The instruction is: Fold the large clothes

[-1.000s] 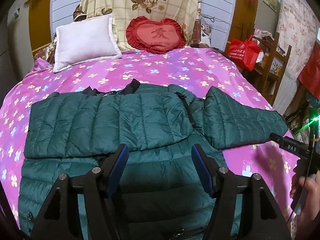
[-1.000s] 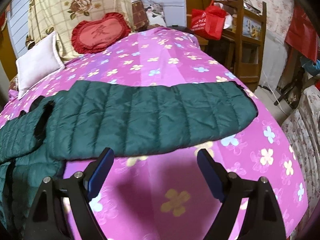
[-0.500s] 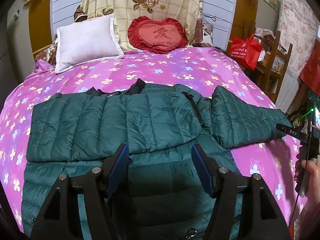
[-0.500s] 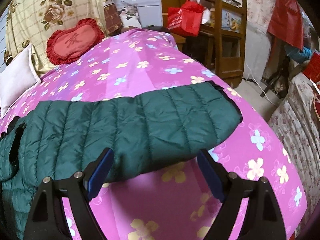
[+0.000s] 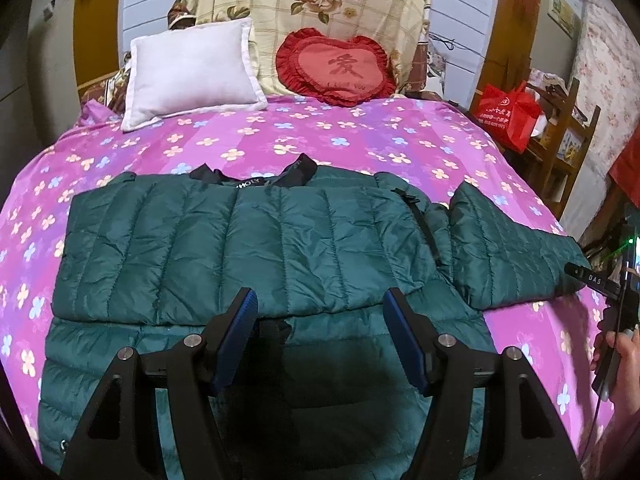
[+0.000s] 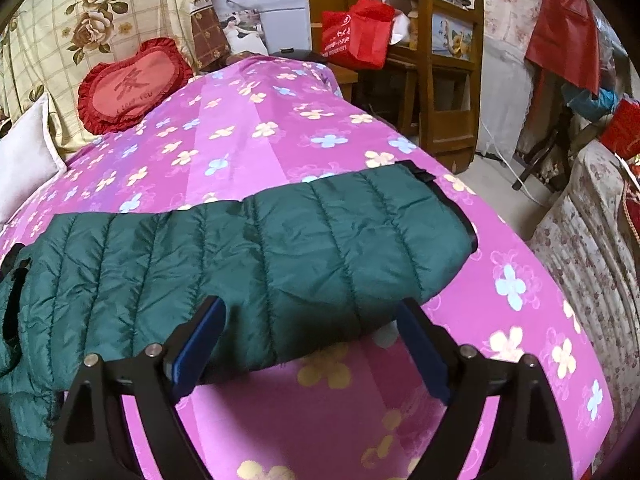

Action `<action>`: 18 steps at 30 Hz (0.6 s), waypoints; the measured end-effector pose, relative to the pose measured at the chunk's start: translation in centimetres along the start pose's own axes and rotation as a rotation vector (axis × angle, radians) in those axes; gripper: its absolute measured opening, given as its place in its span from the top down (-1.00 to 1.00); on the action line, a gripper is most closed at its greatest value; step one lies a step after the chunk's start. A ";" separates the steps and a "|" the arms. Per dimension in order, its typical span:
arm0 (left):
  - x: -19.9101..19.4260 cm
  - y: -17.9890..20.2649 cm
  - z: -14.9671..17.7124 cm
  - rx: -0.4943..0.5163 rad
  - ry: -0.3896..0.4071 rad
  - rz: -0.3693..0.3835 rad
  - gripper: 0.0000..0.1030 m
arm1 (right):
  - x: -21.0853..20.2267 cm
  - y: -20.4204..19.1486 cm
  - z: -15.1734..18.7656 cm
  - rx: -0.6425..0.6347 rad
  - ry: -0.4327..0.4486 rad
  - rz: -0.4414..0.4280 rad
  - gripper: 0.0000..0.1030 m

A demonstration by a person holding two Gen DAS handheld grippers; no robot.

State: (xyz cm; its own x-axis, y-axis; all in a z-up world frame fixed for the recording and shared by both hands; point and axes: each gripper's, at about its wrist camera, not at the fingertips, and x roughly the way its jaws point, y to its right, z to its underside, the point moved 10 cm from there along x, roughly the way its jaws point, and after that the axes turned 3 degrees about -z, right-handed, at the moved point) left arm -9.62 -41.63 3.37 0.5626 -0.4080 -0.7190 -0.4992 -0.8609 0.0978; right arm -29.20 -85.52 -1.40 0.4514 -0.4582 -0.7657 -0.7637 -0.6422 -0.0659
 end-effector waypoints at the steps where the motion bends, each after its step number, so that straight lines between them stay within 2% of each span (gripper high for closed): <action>1: 0.2 -0.2 0.0 -0.009 -0.004 0.006 0.09 | 0.2 0.1 -0.1 -0.001 0.000 0.005 -0.76; 6: 1.0 -1.1 0.2 -0.043 -0.018 0.017 0.09 | 0.9 1.3 -1.1 0.015 0.011 0.037 -0.77; 18: 1.6 -2.4 0.4 -0.052 -0.022 0.020 0.09 | 3.8 6.4 -3.3 0.212 0.035 0.062 -0.84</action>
State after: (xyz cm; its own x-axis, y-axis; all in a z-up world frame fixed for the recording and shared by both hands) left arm -7.79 -40.09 1.70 0.5379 -0.4192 -0.7314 -0.4752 -0.8674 0.1477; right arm -30.84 -93.37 -2.59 0.4135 -0.5162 -0.7500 -0.8688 -0.4701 -0.1554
